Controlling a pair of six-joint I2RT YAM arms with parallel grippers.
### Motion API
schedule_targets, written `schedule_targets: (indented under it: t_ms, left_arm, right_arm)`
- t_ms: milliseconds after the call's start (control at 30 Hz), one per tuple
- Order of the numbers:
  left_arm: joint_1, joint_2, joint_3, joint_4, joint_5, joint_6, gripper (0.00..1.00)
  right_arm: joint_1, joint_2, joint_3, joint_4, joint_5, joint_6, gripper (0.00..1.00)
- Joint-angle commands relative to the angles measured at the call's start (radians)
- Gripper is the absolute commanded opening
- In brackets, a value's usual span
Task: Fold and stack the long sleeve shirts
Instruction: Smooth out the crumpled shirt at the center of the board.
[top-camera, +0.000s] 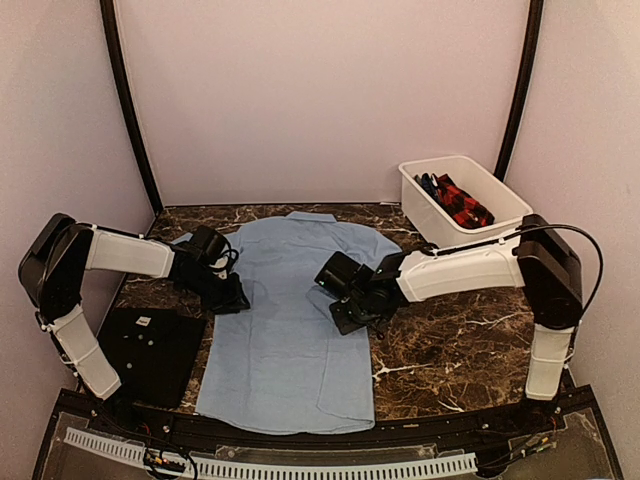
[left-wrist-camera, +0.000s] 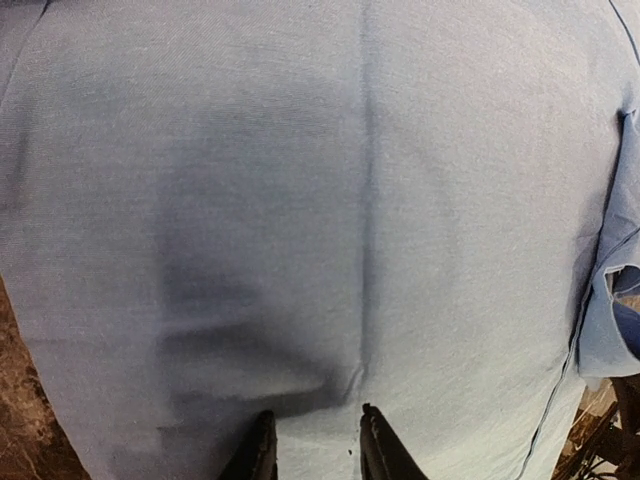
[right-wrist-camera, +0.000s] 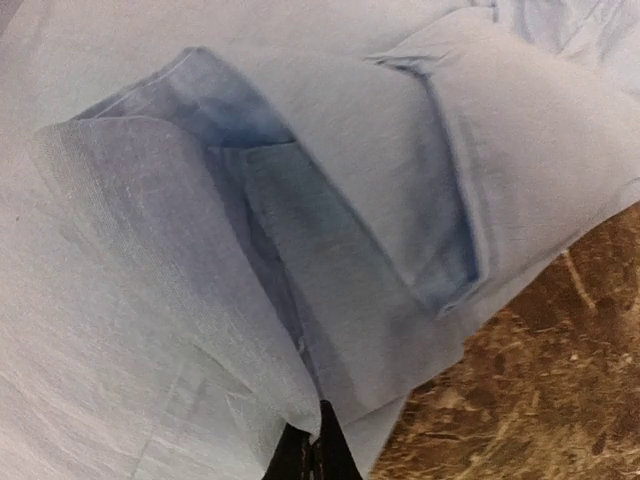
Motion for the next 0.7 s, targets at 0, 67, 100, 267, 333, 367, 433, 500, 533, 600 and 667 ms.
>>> schedule_targets:
  t_ms: [0, 67, 100, 267, 333, 367, 433, 500, 533, 600, 667]
  left_arm:
    - [0.014, 0.016, 0.0, -0.054, -0.055, 0.024, 0.28]
    - [0.016, 0.015, 0.0, -0.059, -0.058, 0.027, 0.28]
    - [0.017, 0.015, 0.0, -0.063, -0.059, 0.028, 0.28]
    - [0.023, 0.011, 0.003, -0.074, -0.066, 0.038, 0.28]
    - [0.026, 0.009, 0.005, -0.08, -0.068, 0.041, 0.28]
    - [0.027, 0.009, 0.006, -0.084, -0.07, 0.043, 0.28]
    - [0.03, 0.009, 0.007, -0.088, -0.072, 0.046, 0.28]
    - [0.031, 0.01, 0.009, -0.091, -0.071, 0.048, 0.28]
    - [0.031, 0.011, 0.01, -0.091, -0.071, 0.048, 0.28]
    - [0.032, 0.01, 0.01, -0.094, -0.07, 0.05, 0.28]
    - [0.032, 0.009, 0.009, -0.095, -0.07, 0.051, 0.28]
  right_arm:
    - [-0.062, -0.135, -0.016, -0.061, 0.099, 0.005, 0.0]
    - [-0.093, -0.184, -0.027, -0.077, 0.125, -0.002, 0.0]
    - [-0.112, -0.208, -0.031, -0.084, 0.138, -0.008, 0.0]
    - [-0.23, -0.312, -0.04, -0.099, 0.184, -0.06, 0.0]
    - [-0.284, -0.343, -0.029, -0.099, 0.199, -0.091, 0.0]
    - [-0.316, -0.355, -0.02, -0.096, 0.204, -0.105, 0.0]
    - [-0.377, -0.372, 0.011, -0.082, 0.201, -0.14, 0.0]
    - [-0.433, -0.379, 0.043, -0.058, 0.19, -0.174, 0.0]
    - [-0.458, -0.377, 0.063, -0.051, 0.186, -0.187, 0.0]
    - [-0.5, -0.366, 0.104, -0.04, 0.181, -0.211, 0.0]
    - [-0.532, -0.352, 0.138, -0.029, 0.172, -0.232, 0.0]
